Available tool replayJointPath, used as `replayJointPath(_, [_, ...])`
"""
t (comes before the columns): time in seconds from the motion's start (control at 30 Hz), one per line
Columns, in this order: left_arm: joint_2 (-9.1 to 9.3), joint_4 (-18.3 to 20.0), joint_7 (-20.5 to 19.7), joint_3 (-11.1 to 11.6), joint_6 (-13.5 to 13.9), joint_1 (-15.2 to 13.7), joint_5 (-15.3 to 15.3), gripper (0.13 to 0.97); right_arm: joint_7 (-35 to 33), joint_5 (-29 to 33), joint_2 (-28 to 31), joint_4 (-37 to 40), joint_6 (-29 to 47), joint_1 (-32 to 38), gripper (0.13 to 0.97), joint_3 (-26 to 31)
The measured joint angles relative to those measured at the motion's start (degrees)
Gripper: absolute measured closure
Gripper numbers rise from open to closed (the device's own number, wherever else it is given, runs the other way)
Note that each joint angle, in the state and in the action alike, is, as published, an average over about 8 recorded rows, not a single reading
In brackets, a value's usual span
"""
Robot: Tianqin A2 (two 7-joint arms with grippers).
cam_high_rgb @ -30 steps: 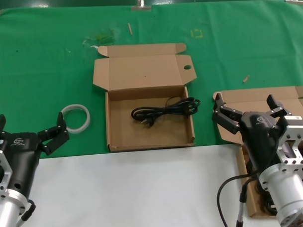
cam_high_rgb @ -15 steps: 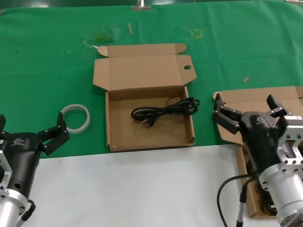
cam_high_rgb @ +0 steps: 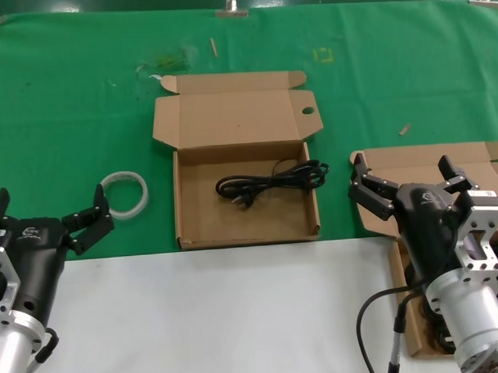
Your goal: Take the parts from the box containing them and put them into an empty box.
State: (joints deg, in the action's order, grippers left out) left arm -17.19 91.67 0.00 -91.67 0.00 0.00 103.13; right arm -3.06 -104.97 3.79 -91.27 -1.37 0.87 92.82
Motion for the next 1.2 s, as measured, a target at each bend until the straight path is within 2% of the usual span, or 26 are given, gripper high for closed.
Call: replayJointPath(1.2, [0.0, 0.0, 0.0, 0.0, 0.0, 0.0, 0.0, 0.132, 0.0, 0.0, 0.0, 0.0, 0.0, 0.0, 0.129, 0.0])
